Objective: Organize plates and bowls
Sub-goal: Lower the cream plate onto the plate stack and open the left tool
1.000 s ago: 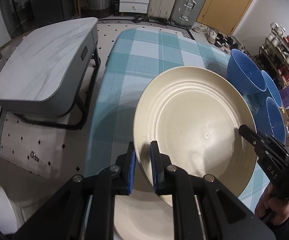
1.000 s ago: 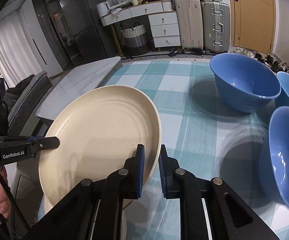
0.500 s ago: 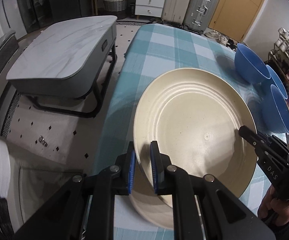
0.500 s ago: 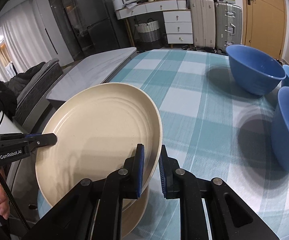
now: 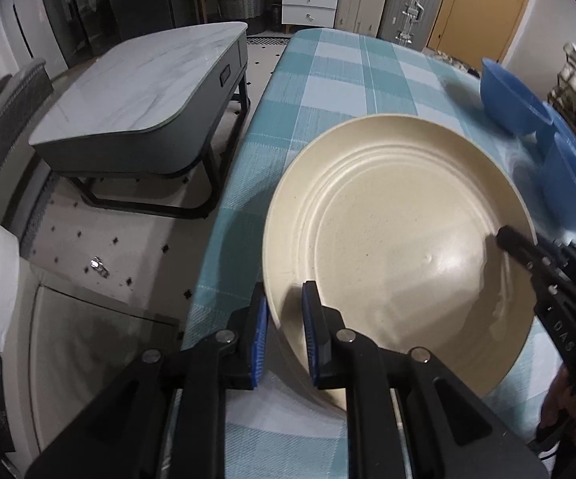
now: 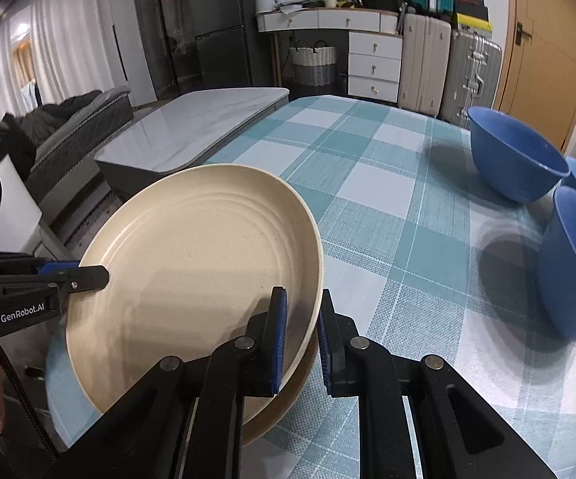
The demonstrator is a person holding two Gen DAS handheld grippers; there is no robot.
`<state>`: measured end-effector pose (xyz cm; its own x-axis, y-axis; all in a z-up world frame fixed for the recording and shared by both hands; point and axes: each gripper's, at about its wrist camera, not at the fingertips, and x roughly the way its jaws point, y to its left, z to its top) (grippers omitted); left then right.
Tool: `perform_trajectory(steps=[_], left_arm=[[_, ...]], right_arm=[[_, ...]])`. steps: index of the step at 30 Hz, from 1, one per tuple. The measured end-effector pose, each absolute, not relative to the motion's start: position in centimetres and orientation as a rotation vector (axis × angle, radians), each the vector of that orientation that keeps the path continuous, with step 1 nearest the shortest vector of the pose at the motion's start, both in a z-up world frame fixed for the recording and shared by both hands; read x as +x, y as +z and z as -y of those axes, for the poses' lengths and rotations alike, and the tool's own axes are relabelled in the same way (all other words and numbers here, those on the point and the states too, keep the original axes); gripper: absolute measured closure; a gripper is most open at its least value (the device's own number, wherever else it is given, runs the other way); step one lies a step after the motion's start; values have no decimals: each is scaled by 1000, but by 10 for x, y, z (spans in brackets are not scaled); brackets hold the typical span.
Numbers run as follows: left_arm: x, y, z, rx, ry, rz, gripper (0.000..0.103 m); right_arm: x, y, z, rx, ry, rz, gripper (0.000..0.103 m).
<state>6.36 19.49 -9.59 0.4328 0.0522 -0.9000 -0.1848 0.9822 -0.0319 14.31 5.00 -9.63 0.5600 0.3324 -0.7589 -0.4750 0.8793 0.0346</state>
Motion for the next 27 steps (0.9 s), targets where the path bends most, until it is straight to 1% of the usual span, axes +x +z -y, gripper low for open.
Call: perform_trajectory(steps=[9, 16, 27], left_arm=[[56, -99, -190, -91, 153, -1111, 89], [54, -99, -187, -70, 165, -1100, 89], [51, -98, -187, -90, 171, -1085, 89]], right_arm=[[129, -99, -52, -260, 458, -802, 89], [124, -104, -52, -294, 440, -799, 88], [129, -108, -47, -266, 478, -868, 87]])
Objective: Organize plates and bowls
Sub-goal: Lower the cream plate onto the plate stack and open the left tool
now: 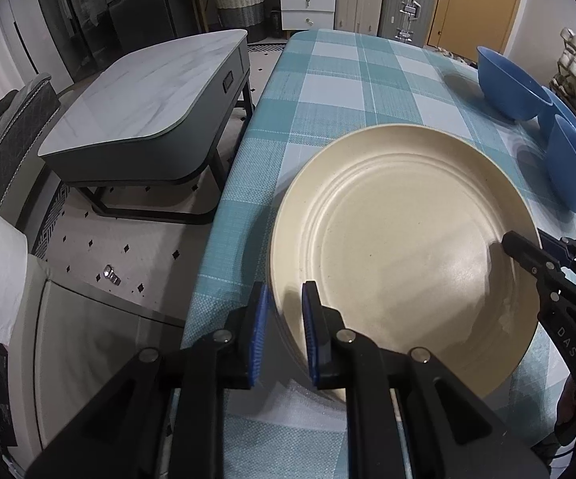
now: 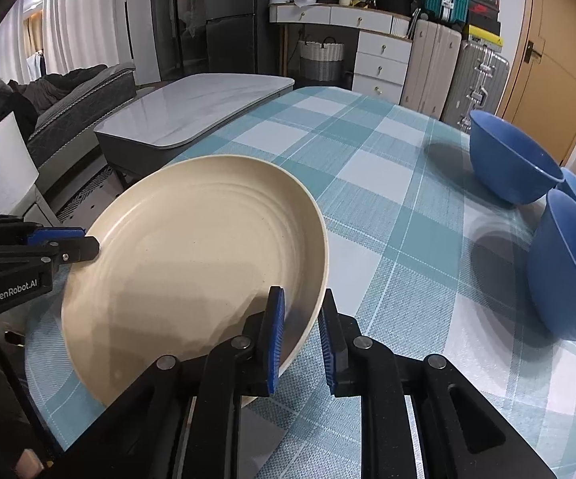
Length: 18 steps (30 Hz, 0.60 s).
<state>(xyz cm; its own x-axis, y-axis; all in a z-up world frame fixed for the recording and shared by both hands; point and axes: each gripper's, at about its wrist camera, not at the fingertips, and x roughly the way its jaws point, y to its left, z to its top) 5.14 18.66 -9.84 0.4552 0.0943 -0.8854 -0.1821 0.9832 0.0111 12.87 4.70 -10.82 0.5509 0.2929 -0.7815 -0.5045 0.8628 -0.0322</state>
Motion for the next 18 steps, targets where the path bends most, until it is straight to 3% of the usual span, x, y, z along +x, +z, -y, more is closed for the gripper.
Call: perform_trajectory(steps=[18], left_arm=[[45, -93, -194, -139, 140, -1066, 86]], right_arm=[[151, -105, -52, -330, 563, -973, 85]])
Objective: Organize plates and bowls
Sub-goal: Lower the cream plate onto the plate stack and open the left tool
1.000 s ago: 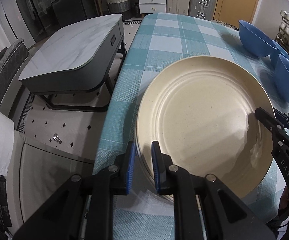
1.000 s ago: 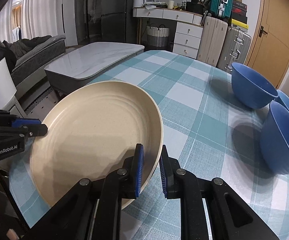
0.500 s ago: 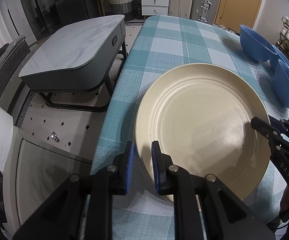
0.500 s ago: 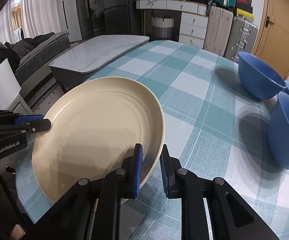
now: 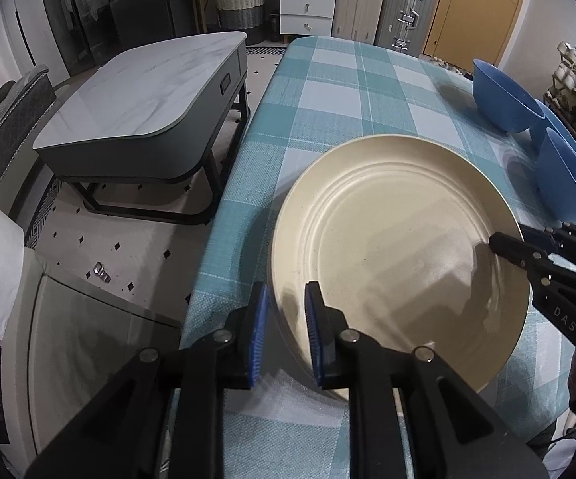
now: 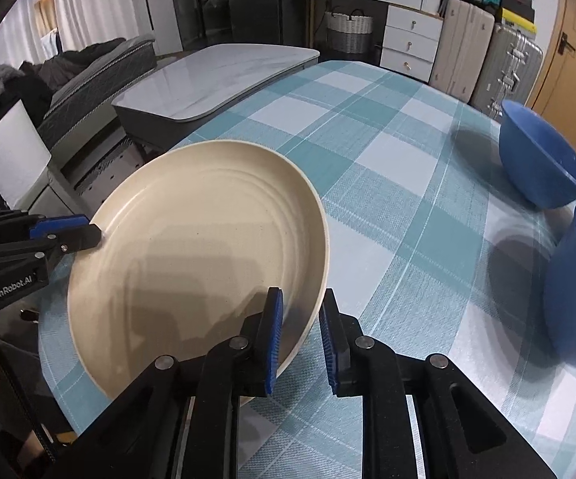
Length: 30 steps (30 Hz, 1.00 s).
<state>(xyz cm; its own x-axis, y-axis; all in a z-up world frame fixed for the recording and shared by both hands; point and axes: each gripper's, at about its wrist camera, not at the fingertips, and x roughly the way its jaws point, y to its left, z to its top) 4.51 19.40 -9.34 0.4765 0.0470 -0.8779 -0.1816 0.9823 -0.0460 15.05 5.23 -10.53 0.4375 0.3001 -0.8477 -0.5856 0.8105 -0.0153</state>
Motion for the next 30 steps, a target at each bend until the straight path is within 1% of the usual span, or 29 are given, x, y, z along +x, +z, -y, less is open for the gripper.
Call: perform_trajectory(steps=[3, 12, 23, 30], left_arm=[[45, -93, -196, -140, 147, -1061, 86], [53, -95, -199, -151, 147, -1063, 86], [54, -99, -199, -154, 138, -1075, 86], [52, -88, -198, -156, 165, -1040, 85]], right_arm=[[149, -99, -54, -351, 558, -935, 85], [171, -83, -51, -267, 556, -880, 85], [178, -109, -53, -213, 591, -993, 85], [171, -92, -38, -199, 543, -912, 85]])
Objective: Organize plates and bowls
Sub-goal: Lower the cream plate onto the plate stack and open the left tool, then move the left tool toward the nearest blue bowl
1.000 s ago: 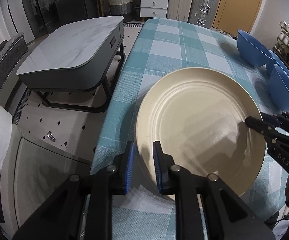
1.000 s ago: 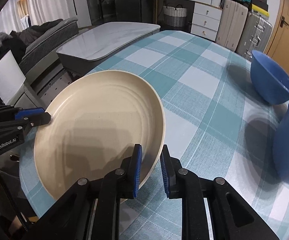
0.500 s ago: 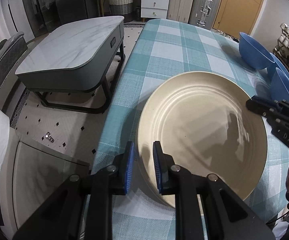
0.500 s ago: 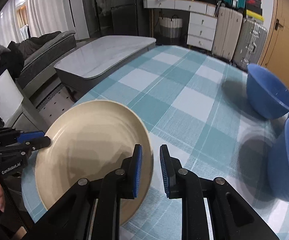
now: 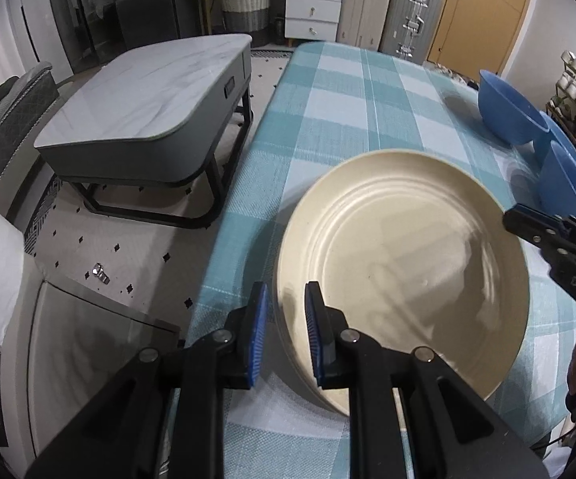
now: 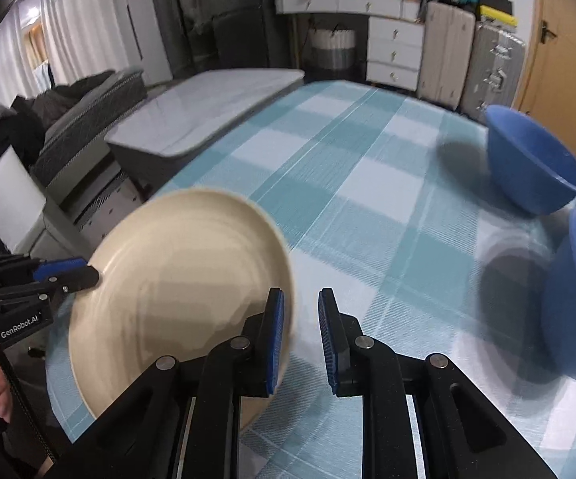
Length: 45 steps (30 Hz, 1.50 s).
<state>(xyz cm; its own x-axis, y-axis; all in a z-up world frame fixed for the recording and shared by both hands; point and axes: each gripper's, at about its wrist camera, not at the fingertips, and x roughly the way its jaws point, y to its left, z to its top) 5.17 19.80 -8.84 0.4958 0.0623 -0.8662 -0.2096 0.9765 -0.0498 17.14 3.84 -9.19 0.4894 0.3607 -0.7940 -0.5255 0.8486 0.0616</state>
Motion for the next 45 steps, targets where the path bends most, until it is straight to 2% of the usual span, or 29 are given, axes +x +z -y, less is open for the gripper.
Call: perform_trajectory(steps=[4, 6, 7, 8, 12, 14, 16, 18, 22, 27, 31, 34, 37, 39, 40, 41, 43, 45], left_arm=[[47, -70, -185, -122, 175, -972, 85], [44, -60, -178, -130, 157, -940, 75], [42, -55, -173, -131, 148, -925, 63], [40, -49, -166, -129, 141, -898, 56], [38, -31, -139, -95, 88, -846, 56], [38, -25, -125, -87, 66, -829, 56], [38, -19, -112, -88, 35, -813, 55], [39, -16, -99, -93, 14, -803, 54], [43, -13, -70, -81, -44, -802, 54], [44, -6, -42, -63, -74, -794, 54], [43, 1, -19, -45, -74, -770, 52], [43, 4, -7, -38, -94, -759, 50], [40, 7, 8, -20, -102, -742, 42], [39, 8, 17, 0, -98, -733, 33], [37, 10, 23, 11, -100, -718, 20], [35, 11, 26, 19, -98, -702, 15], [29, 14, 34, 42, -97, -660, 14], [28, 15, 40, 54, -100, -648, 7]], right_arm=[[162, -72, -22, -166, 522, -840, 85], [157, -62, -11, -141, 514, -809, 85], [154, -59, -7, -129, 510, -797, 84], [151, -55, -2, -117, 505, -787, 82], [135, -38, 22, -63, 475, -728, 72], [125, -31, 34, -49, 451, -693, 55], [114, -24, 46, -38, 420, -650, 47], [101, -16, 60, -29, 401, -605, 45], [83, -4, 82, -27, 340, -566, 24], [57, 10, 112, -30, 281, -489, 18], [37, 21, 138, -25, 189, -422, 5], [23, 26, 158, -11, 140, -375, 3], [13, 30, 178, 18, 111, -360, 2], [6, 31, 188, 41, 104, -360, 2], [3, 30, 193, 49, 102, -366, 2], [1, 30, 196, 54, 97, -370, 2], [-3, 27, 201, 58, 90, -379, 2], [-8, 24, 205, 58, 88, -387, 2]])
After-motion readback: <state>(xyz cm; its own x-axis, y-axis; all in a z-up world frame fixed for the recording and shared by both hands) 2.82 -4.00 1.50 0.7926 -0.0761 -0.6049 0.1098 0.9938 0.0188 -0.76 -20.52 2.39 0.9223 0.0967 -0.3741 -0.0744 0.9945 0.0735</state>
